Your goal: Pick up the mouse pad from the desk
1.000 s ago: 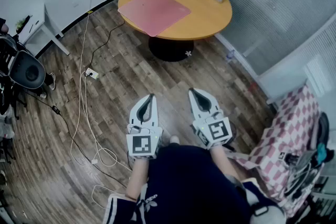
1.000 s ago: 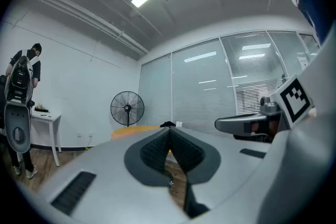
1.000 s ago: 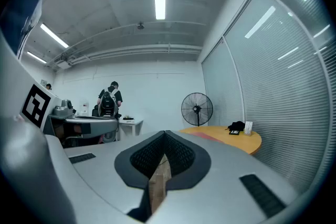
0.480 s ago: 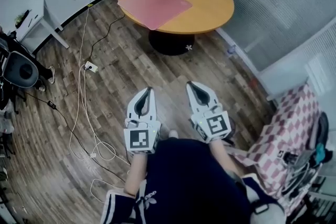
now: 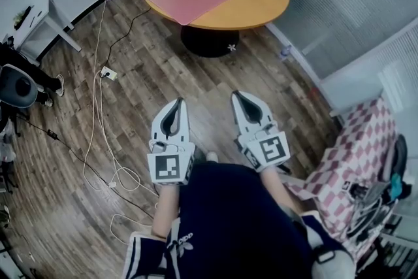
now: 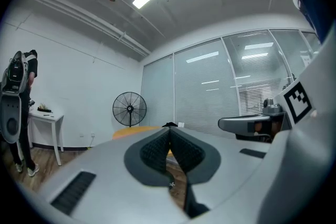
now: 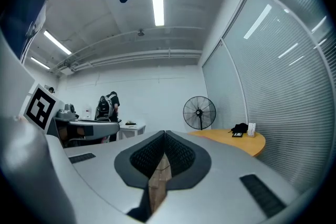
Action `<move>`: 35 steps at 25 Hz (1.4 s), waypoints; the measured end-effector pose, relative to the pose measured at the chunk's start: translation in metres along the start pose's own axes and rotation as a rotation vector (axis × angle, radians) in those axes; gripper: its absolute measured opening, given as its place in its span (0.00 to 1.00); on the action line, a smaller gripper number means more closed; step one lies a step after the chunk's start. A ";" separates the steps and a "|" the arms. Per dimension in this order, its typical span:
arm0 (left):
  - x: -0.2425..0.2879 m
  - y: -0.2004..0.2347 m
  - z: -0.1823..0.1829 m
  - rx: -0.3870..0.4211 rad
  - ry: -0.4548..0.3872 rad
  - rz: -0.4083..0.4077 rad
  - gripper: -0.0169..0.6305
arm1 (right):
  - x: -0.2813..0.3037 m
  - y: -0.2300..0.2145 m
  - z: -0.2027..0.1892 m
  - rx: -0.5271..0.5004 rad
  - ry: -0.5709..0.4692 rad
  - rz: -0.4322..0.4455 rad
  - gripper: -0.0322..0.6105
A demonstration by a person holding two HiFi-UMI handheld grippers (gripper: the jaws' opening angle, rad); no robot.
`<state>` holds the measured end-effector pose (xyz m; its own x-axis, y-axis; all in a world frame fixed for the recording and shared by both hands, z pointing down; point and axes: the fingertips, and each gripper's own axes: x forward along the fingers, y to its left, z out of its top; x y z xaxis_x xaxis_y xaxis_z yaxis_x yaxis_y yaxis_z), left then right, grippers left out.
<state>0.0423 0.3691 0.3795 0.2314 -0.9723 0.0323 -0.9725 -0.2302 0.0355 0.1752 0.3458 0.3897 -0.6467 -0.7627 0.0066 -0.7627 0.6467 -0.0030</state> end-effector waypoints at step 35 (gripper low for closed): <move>0.148 0.178 -0.003 -0.082 0.084 -0.175 0.03 | 0.216 0.007 -0.013 0.052 0.103 -0.085 0.05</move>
<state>-0.0961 0.1848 0.3938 0.4015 -0.9102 0.1018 -0.9126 -0.3882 0.1286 0.0301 0.1853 0.4045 -0.5779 -0.8085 0.1113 -0.8158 0.5762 -0.0499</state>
